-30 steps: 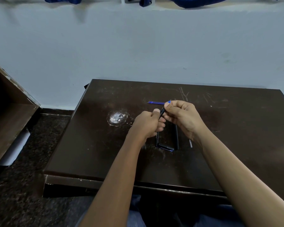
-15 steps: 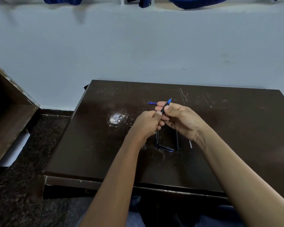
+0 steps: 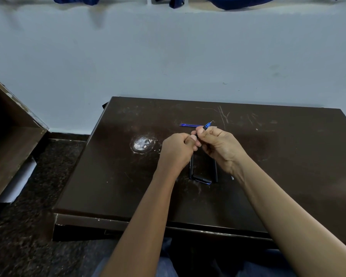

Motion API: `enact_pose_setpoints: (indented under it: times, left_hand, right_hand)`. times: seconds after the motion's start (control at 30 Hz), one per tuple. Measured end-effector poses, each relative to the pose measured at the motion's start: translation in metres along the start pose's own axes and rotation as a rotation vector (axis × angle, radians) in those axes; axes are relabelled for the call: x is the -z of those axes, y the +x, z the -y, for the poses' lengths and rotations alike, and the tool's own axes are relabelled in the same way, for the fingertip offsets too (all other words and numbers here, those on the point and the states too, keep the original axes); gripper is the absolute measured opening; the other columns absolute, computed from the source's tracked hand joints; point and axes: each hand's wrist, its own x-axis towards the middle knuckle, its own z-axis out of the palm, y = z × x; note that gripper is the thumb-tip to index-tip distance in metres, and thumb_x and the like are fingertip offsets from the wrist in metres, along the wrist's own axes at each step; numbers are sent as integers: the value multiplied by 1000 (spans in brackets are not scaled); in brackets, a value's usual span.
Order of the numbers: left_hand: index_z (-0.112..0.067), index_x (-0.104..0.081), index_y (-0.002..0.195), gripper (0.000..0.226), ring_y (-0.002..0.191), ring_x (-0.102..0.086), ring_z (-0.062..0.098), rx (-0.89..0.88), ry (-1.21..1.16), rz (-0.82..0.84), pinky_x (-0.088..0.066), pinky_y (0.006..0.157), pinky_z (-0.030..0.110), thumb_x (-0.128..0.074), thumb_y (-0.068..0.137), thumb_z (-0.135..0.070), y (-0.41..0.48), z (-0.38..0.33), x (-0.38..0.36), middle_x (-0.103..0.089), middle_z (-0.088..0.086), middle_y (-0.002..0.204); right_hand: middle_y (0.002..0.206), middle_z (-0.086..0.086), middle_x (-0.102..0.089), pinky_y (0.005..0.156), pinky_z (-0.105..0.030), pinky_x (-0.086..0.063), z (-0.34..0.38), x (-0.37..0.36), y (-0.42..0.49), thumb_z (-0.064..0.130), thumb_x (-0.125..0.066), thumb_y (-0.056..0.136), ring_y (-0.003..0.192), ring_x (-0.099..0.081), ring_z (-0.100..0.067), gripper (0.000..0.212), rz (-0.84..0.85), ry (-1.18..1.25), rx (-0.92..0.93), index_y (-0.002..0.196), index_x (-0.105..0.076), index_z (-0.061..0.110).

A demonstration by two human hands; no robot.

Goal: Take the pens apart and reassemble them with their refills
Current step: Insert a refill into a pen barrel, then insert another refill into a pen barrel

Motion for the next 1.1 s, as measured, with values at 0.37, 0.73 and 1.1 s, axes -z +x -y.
enact_pose_setpoints:
  times: [0.37,0.73,1.1]
  left_hand:
    - [-14,-69,85,29,65,-53,1,58,48,-104,-35,56,11,-42,94,-8,0,2,5,-63,-8,85]
    - [-14,-72,94,20,81,-66,17,129,147,-95,-52,69,26,-53,93,-19,0,5,6,-71,3,93]
    - [-29,-60,80,12,97,-63,20,217,358,-63,-42,101,49,-60,91,-35,-6,-4,10,-65,-3,96]
  right_hand:
    - [120,-8,-59,92,-40,-50,-29,-9,-8,32,-77,75,113,-54,-27,52,217,-1667,-240,119,-56,14]
    - [92,-4,-63,74,-28,-45,-16,19,5,13,-71,77,89,-61,-24,18,-87,-1308,75,86,-57,18]
    - [90,0,-66,63,0,-36,13,42,6,1,-73,76,79,-57,-9,20,-226,-1001,313,87,-68,17]
